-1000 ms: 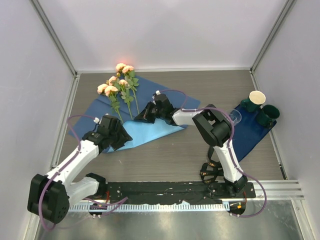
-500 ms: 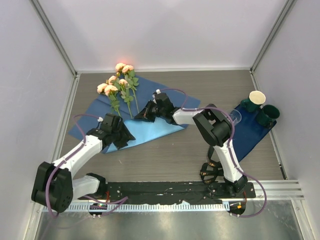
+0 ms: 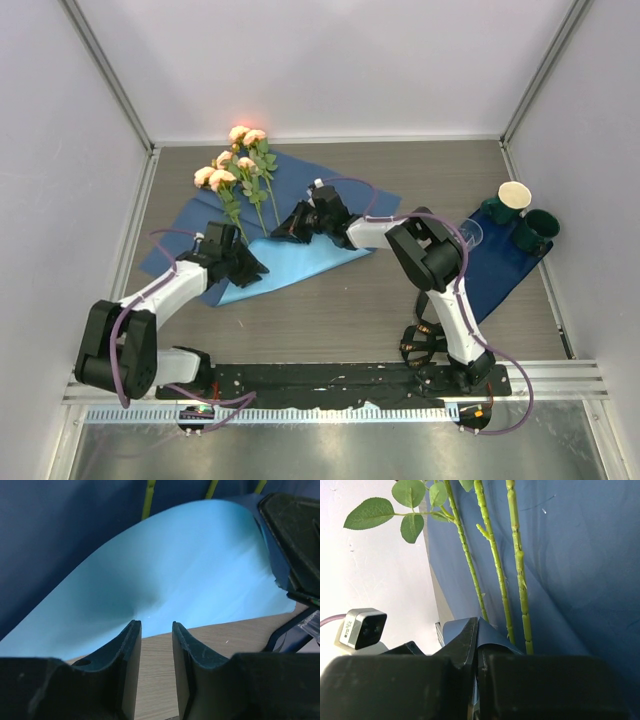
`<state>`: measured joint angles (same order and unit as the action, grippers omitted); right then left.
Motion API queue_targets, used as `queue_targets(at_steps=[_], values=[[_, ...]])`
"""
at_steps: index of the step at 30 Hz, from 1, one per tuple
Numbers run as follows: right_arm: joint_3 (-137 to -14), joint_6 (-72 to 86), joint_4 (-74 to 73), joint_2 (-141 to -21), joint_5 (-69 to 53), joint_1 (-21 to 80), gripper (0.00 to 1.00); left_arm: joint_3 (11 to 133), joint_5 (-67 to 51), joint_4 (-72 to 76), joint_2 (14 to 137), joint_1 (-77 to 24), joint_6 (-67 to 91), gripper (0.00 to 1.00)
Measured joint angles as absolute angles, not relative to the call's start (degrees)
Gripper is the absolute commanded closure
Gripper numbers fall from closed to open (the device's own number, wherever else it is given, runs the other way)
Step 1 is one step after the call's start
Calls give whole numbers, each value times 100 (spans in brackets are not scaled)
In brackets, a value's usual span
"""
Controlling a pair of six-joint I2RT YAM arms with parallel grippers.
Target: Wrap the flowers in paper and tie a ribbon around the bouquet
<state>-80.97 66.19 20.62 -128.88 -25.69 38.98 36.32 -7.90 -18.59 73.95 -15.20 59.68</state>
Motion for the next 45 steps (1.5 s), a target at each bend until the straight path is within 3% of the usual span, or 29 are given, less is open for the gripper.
queue_targets(at_steps=[5,8,9,13,19,22,25,29,33,45], values=[[-8097,6622,2091,-12916,-2567,3894,90,3632,-823,-1568,7693,-1420,6053,78],[-8097,6606,2110,-12919,-2587,3879,79,3632,-823,-1492,8003,-1275,6108,81],[-8097,6571,2112,-12919,-2604,3872,69,3627,-821,-1485,8093,-1221,6112,81],[-8097,6187,1966,-12899,-2624,3800,47,3588,-926,-1372,8224,-1079,6132,83],[-7572,4748,718,-11806,-2167,3682,37,3562,-1096,-1166,8324,-1046,6128,85],[-6748,4296,572,-10562,-2064,3693,40,3562,-1164,-1057,8379,-1046,6117,87],[-6104,4263,1251,-9843,-2137,3889,53,3555,-1197,-991,8409,-1046,6108,87],[-5734,4512,2178,-10191,-2375,4193,78,3538,-1208,-965,8412,-1039,6106,89],[-5522,4615,2491,-10914,-2471,4176,94,3529,-1214,-945,8427,-1037,6106,99],[-4174,5146,3920,-11124,-2458,3291,100,3708,-1339,-1035,8641,-1020,6108,100]])
